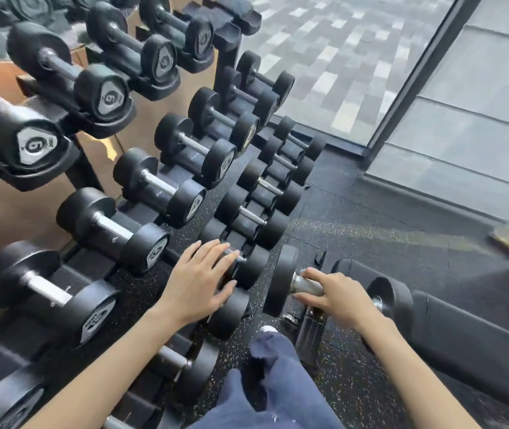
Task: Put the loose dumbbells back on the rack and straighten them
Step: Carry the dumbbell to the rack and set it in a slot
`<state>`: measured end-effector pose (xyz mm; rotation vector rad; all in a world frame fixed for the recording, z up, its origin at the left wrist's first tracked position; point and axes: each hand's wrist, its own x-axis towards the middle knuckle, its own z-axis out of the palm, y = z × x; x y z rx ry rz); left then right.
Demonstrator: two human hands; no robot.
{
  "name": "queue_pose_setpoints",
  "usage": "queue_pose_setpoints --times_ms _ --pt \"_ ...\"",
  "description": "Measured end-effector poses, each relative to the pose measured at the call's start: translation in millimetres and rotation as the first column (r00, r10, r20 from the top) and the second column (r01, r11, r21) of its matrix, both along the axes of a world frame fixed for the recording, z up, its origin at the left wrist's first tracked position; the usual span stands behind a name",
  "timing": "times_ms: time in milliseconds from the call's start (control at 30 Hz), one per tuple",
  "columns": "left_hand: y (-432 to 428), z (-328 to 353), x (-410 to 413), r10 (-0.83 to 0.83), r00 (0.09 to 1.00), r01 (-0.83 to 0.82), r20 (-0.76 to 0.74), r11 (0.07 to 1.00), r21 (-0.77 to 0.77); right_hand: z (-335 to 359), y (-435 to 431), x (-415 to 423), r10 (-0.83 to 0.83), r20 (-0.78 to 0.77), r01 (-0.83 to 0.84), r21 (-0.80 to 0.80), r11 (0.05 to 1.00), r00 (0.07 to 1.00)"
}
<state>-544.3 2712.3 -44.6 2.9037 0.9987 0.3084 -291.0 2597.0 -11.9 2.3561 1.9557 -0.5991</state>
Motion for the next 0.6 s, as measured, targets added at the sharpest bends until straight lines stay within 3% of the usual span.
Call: queue_pose_setpoints --times_ms 300,600 --pt "64 -11 93 -0.038 0.998 0.037 -0.044 0.999 -0.033 -16 61 92 -0.034 -0.049 0.033 -0.010 0.999 0.998" --pt "124 -3 196 -0.045 0.998 0.045 -0.031 0.999 -0.012 -8 120 202 -0.065 0.009 0.065 0.014 0.998 0.998"
